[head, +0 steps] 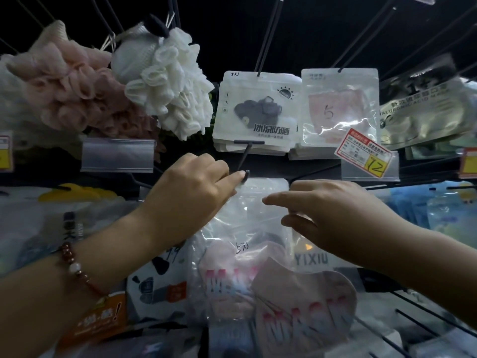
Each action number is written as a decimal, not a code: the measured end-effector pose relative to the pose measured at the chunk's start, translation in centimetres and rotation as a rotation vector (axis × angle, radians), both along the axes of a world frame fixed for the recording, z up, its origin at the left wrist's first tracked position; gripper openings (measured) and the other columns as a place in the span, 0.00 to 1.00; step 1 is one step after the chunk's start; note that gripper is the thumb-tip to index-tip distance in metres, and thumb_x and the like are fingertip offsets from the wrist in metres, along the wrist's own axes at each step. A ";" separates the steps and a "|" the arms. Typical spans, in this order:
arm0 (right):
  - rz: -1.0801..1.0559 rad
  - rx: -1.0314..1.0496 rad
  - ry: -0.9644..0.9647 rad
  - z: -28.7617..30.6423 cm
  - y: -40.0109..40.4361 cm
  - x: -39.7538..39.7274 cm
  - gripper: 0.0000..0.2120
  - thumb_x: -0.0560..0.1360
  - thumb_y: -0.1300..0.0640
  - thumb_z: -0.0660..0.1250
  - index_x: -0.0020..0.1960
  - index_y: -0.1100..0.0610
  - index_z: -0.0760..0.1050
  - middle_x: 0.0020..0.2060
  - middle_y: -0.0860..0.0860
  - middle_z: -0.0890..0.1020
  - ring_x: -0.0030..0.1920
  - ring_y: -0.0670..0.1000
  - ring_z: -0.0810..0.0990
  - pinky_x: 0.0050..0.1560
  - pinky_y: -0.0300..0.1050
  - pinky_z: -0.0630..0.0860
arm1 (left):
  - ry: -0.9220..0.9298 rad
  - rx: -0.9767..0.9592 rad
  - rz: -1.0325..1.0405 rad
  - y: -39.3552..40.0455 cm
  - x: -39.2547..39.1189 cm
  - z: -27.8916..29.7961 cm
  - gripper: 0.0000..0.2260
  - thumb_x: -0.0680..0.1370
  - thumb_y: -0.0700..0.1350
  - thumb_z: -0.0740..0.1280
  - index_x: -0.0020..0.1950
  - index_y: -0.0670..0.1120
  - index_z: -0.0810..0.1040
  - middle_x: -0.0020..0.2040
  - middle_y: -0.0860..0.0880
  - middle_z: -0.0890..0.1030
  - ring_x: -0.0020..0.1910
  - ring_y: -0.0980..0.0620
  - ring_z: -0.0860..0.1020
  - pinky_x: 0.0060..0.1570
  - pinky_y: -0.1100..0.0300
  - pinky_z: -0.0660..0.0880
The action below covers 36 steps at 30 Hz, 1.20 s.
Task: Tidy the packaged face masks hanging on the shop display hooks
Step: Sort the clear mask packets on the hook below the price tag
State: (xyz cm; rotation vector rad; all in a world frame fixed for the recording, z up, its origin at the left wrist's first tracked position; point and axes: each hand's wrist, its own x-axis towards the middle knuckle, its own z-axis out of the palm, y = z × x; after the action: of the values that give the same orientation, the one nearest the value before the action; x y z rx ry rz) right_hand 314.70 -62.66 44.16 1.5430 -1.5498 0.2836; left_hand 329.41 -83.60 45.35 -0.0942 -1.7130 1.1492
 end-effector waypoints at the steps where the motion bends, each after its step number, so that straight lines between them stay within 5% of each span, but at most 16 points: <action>1: -0.005 0.009 -0.008 0.0 0.0 0.0 0.21 0.79 0.47 0.64 0.71 0.37 0.68 0.56 0.40 0.79 0.51 0.48 0.80 0.43 0.44 0.73 | 0.011 0.014 -0.017 0.1 0.2 -0.1 0.12 0.82 0.45 0.66 0.63 0.43 0.81 0.47 0.44 0.80 0.41 0.44 0.76 0.40 0.48 0.74; 4: 0.005 -0.003 -0.012 -0.1 -0.1 -0.1 0.20 0.79 0.48 0.65 0.71 0.39 0.69 0.55 0.42 0.80 0.52 0.50 0.80 0.44 0.46 0.76 | 0.019 0.070 -0.073 0.9 1.0 -0.7 0.14 0.81 0.44 0.63 0.61 0.42 0.82 0.52 0.42 0.82 0.47 0.43 0.79 0.44 0.46 0.75; 8: 0.046 -0.086 -0.029 -0.2 -0.7 -0.1 0.20 0.77 0.49 0.68 0.68 0.42 0.73 0.47 0.42 0.80 0.45 0.48 0.79 0.40 0.43 0.71 | -0.050 0.117 -0.146 2.6 1.5 -1.9 0.14 0.81 0.47 0.63 0.59 0.42 0.83 0.48 0.44 0.83 0.44 0.45 0.80 0.41 0.46 0.76; 14: 0.180 -0.223 -0.114 -0.3 -1.4 0.3 0.16 0.75 0.53 0.71 0.63 0.44 0.78 0.40 0.42 0.77 0.39 0.46 0.77 0.38 0.49 0.77 | -0.111 0.324 -0.252 3.1 1.5 -2.4 0.15 0.77 0.47 0.69 0.63 0.47 0.81 0.48 0.51 0.82 0.42 0.49 0.80 0.41 0.50 0.79; 17: 0.205 -0.277 -0.137 -0.5 -1.8 0.2 0.17 0.75 0.53 0.71 0.64 0.46 0.78 0.43 0.43 0.79 0.42 0.47 0.79 0.40 0.49 0.77 | -0.147 0.509 -0.388 3.3 1.8 -1.7 0.15 0.78 0.45 0.69 0.64 0.52 0.80 0.47 0.54 0.79 0.42 0.54 0.79 0.41 0.54 0.79; 23: 0.167 -0.405 -0.035 -0.9 -1.8 -0.2 0.20 0.73 0.58 0.73 0.65 0.52 0.77 0.56 0.51 0.78 0.56 0.55 0.76 0.56 0.52 0.74 | -0.080 0.454 -0.371 3.6 2.7 -0.3 0.15 0.80 0.43 0.62 0.65 0.50 0.81 0.45 0.50 0.76 0.38 0.51 0.78 0.35 0.53 0.79; 31: 0.015 -0.235 -0.058 -1.8 -1.8 0.0 0.24 0.74 0.51 0.71 0.69 0.49 0.74 0.69 0.54 0.73 0.69 0.57 0.71 0.66 0.54 0.67 | -0.023 0.468 -0.355 3.2 2.1 0.1 0.15 0.79 0.38 0.66 0.65 0.50 0.81 0.44 0.50 0.76 0.37 0.51 0.78 0.36 0.57 0.80; 36: -0.032 -0.208 -0.066 -2.0 -1.8 0.2 0.25 0.72 0.50 0.70 0.68 0.52 0.75 0.69 0.56 0.73 0.70 0.59 0.71 0.66 0.56 0.68 | -0.062 0.538 -0.306 2.8 1.4 -0.1 0.18 0.79 0.39 0.67 0.67 0.54 0.79 0.43 0.53 0.72 0.35 0.54 0.74 0.33 0.62 0.74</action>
State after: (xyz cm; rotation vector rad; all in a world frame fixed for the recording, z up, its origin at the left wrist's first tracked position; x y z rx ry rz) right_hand 314.89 -64.50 42.20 1.3570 -1.5424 0.4662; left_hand 330.83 -80.82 45.24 -0.0549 -1.9285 0.4450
